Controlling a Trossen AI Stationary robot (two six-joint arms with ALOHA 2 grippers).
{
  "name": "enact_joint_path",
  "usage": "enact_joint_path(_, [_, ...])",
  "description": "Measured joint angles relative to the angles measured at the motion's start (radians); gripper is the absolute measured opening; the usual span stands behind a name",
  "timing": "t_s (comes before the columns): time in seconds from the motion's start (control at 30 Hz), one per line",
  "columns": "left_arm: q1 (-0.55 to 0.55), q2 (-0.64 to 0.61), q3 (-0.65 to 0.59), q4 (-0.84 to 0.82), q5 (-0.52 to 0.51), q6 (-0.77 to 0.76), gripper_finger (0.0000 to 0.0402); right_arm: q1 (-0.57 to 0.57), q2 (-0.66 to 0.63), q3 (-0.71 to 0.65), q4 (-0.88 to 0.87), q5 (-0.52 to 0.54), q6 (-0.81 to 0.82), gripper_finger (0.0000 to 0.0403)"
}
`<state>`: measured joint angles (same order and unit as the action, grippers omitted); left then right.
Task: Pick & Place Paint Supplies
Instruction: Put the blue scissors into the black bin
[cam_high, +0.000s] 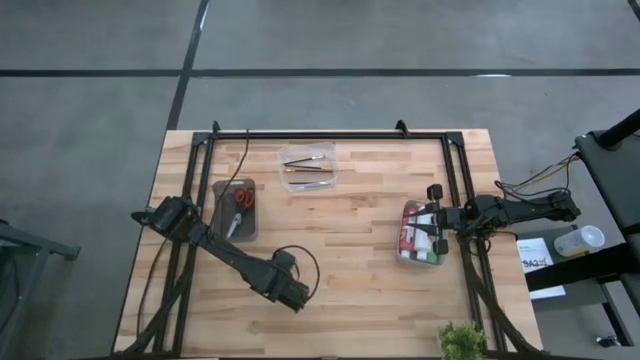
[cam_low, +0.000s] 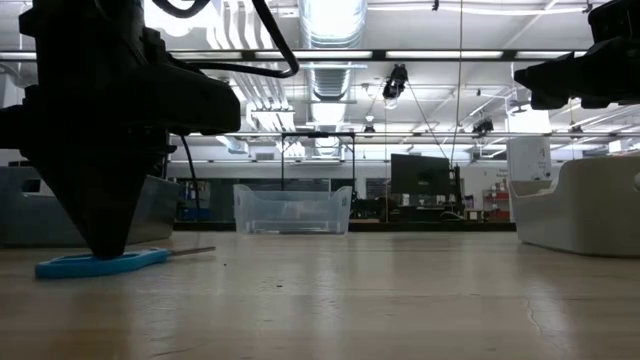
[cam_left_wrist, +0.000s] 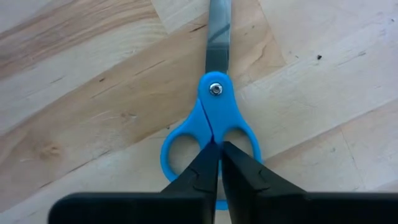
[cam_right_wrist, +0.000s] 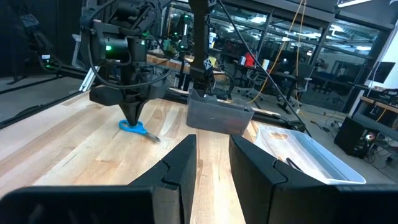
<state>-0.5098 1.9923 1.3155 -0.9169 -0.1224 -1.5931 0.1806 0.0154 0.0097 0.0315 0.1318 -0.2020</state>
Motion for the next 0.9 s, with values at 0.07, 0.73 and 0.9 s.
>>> enact_joint_path(0.07, [0.0, 0.0, 0.0, 0.001, -0.001, 0.0, 0.0038, 0.0, 0.0, 0.0, 0.0, 0.0, 0.0, 0.0091])
enact_joint_path(0.73, [0.0, -0.007, 0.045, -0.022, 0.003, 0.024, 0.0102, 0.0, 0.0, 0.0, 0.0, 0.0, 0.0, 0.0091])
enact_joint_path(0.9, [0.0, -0.043, 0.037, -0.079, 0.003, 0.023, 0.0102, 0.0, 0.0, 0.0, 0.0, 0.0, 0.0, 0.0091])
